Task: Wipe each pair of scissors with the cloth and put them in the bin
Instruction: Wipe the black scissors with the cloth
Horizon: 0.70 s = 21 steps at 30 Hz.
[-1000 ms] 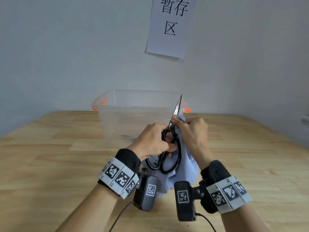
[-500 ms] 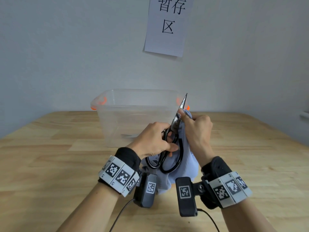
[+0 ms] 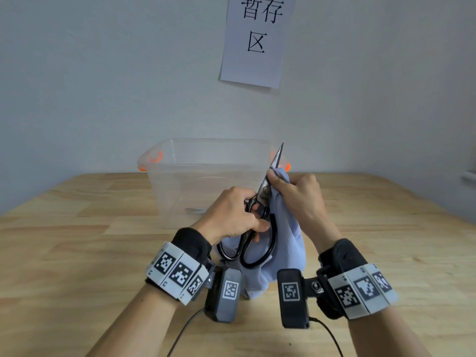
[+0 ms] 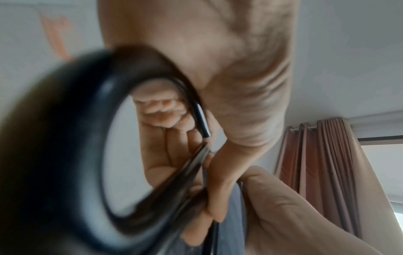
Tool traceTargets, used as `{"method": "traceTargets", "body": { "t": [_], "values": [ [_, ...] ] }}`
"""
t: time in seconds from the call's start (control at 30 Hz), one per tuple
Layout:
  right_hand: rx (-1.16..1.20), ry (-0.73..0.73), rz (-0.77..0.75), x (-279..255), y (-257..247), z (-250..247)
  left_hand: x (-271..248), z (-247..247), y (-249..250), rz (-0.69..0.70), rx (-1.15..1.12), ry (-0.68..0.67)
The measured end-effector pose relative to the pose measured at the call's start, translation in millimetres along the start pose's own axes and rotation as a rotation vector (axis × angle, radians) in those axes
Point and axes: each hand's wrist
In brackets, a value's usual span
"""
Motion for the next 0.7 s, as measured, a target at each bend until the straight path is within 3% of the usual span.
{"method": "traceTargets", "body": {
  "t": [0.37, 0.53, 0.7],
  "values": [
    [-0.001, -0.176, -0.01, 5.8, 5.2, -7.8, -1.1, -3.8, -0.5, 0.006, -0.024, -0.016],
    [0.034, 0.053, 0.017, -0.2, -3.4, 3.4, -0.5, -4.3, -1.2, 0.006, 0.056, -0.04],
    [0.105, 0.131, 0.034, -4.8, -9.5, 5.5, -2.1, -3.7, -2.8, 0.023, 0.053, -0.088]
  ]
}}
Point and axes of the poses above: each hand's wrist, its own x-axis towards the middle knuckle, its own z-axis out of the palm, y = z × x, and after that the axes turned 15 degrees about -y, right-handed
